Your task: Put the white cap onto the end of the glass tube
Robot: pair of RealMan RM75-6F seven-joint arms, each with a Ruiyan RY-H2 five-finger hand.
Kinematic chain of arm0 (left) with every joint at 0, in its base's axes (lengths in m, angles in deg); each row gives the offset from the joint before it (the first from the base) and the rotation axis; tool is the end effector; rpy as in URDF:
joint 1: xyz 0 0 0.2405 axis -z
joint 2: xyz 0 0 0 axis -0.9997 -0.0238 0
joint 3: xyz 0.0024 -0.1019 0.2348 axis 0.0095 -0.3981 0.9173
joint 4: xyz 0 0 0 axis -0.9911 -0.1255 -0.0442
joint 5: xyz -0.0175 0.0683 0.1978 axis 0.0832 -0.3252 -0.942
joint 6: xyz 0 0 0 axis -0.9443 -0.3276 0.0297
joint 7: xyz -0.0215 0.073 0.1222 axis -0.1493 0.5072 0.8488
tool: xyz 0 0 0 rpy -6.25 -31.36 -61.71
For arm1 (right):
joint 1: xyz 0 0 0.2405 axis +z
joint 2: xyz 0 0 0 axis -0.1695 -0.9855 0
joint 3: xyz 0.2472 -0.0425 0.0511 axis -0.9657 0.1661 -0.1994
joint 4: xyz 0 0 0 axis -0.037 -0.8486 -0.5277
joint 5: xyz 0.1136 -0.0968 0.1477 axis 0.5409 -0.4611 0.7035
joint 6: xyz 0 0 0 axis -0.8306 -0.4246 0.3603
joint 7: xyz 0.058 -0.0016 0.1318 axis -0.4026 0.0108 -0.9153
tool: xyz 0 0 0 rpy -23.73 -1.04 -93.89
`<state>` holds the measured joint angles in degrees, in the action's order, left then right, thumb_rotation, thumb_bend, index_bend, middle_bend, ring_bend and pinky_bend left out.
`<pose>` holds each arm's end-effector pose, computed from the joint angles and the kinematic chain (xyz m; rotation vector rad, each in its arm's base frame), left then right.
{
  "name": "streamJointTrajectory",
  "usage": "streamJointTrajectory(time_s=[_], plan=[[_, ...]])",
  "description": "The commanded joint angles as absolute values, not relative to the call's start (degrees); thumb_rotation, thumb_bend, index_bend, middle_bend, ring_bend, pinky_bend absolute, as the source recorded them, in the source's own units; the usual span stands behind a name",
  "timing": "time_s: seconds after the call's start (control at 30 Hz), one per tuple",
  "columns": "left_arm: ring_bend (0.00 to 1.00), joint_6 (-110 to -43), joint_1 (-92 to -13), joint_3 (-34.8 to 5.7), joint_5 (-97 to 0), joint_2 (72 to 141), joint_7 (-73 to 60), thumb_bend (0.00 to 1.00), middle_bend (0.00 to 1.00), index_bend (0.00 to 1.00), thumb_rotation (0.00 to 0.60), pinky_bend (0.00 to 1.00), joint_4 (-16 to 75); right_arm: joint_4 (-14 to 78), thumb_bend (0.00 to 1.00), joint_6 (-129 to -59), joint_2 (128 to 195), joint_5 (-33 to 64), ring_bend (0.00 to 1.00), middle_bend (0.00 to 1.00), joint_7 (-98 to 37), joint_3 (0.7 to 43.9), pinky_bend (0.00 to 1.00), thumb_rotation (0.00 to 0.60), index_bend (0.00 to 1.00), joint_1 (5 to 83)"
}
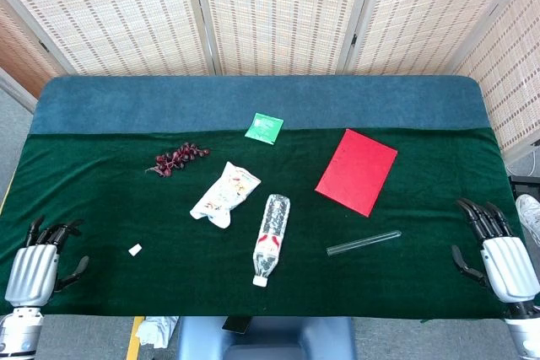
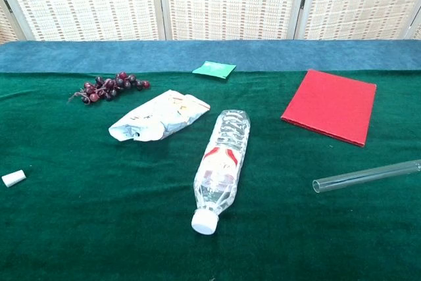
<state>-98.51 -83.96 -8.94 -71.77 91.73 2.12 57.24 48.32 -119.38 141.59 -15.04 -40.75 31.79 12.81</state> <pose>-0.2801 0.1760 0.1293 -1.3545 -0.9512 -0.9327 -0.3049 -0.1631 0.1648 1.4066 -0.9691 1.0913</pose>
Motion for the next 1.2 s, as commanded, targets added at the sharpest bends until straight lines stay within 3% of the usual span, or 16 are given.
streamJointTrajectory(time_s=[0.03, 0.8, 1.03, 1.2], plan=[[0.26, -98.26, -83.85, -8.91, -71.74, 91.78, 2.19, 0.38, 0.40, 0.25, 0.600, 0.04, 57.20, 48.38, 0.53, -119.09, 141.51, -14.95, 0.12, 0.12, -40.71, 31.75, 0.05, 0.590, 0.02, 12.96], [0.26, -99.41, -83.90, -8.88, -73.94, 92.04, 2.08, 0.38, 0.40, 0.26, 0.600, 0.04, 56.45, 48.22, 0.53, -116.02, 140.32, -15.88, 0.16, 0.16, -40.69, 32.23, 0.05, 0.592, 0.02, 14.90], [0.34, -95.28, -80.16, -8.02, -78.54, 93.90, -1.76, 0.23, 0.42, 0.31, 0.600, 0.13, 48.26, 48.72, 0.53, -116.24, 140.14, -16.10, 0.17, 0.16, -40.56, 32.02, 0.06, 0.593, 0.02, 15.22], [0.32, -92.16, -77.68, -8.10, -78.89, 97.57, -2.73, 0.20, 0.42, 0.29, 0.600, 0.12, 42.40, 49.00, 0.53, -116.33, 140.12, -15.80, 0.17, 0.16, -40.43, 32.15, 0.06, 0.592, 0.02, 15.04]])
